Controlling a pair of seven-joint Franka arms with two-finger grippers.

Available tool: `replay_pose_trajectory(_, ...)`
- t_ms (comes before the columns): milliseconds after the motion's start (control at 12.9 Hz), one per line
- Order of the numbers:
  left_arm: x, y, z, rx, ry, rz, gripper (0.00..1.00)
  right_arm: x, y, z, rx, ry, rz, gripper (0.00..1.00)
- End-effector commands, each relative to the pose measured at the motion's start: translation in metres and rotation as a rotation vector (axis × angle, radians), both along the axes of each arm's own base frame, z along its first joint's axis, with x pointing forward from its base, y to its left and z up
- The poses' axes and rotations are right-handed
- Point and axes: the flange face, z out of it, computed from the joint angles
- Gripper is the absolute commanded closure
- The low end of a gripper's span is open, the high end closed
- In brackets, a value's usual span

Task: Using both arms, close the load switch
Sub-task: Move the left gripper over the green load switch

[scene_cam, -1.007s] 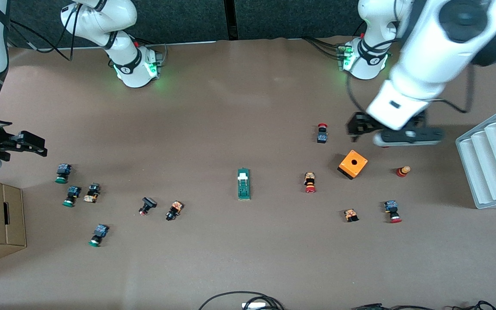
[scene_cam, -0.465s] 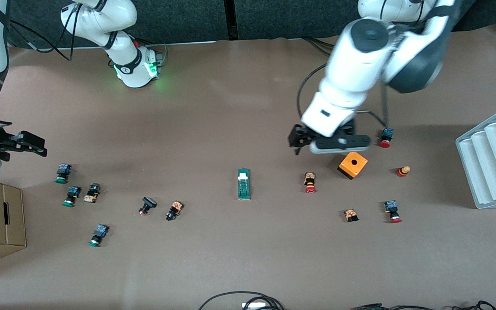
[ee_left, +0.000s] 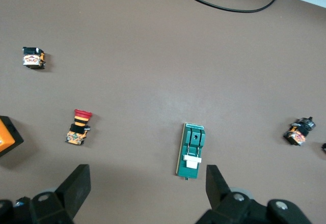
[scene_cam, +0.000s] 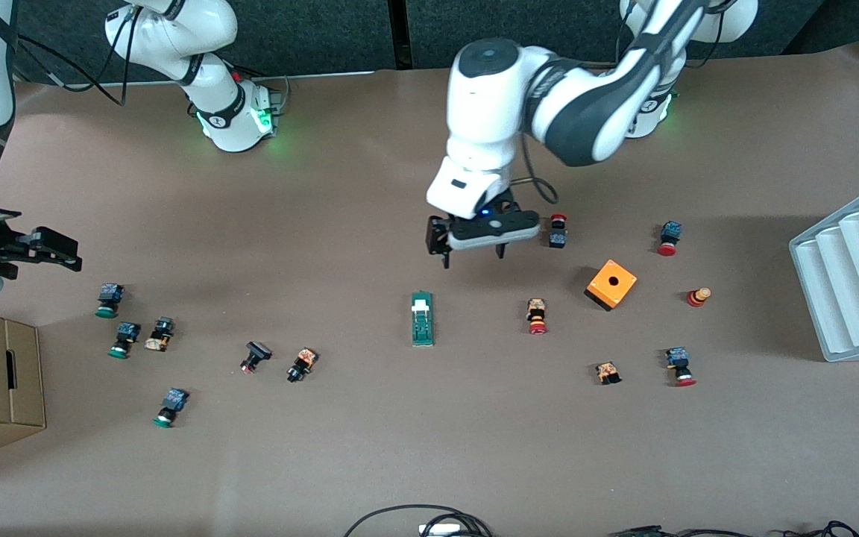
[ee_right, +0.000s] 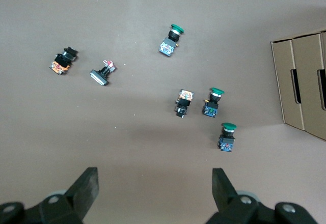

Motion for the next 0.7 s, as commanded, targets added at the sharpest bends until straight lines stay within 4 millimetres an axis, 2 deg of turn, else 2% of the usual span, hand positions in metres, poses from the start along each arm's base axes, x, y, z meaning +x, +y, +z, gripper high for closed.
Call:
replay_pose_trajectory(0, -0.026, -0.045, -0.042, 0.048, -0.093, 0.025, 0.0, 0.0, 0.001, 0.005, -0.015, -0.002, 0.008, 0.0)
replay_pose_trajectory(310, -0.056, -0.092, -0.135, 0.096, -0.31, -0.006, 0.0, 0.0, 0.0, 0.005, -0.01, -0.002, 0.005, 0.0)
replay_pose_trajectory(620, -0.081, -0.109, -0.213, 0.085, -0.486, -0.044, 0.0, 0.0, -0.001, 0.004, -0.007, -0.002, 0.003, 0.0)
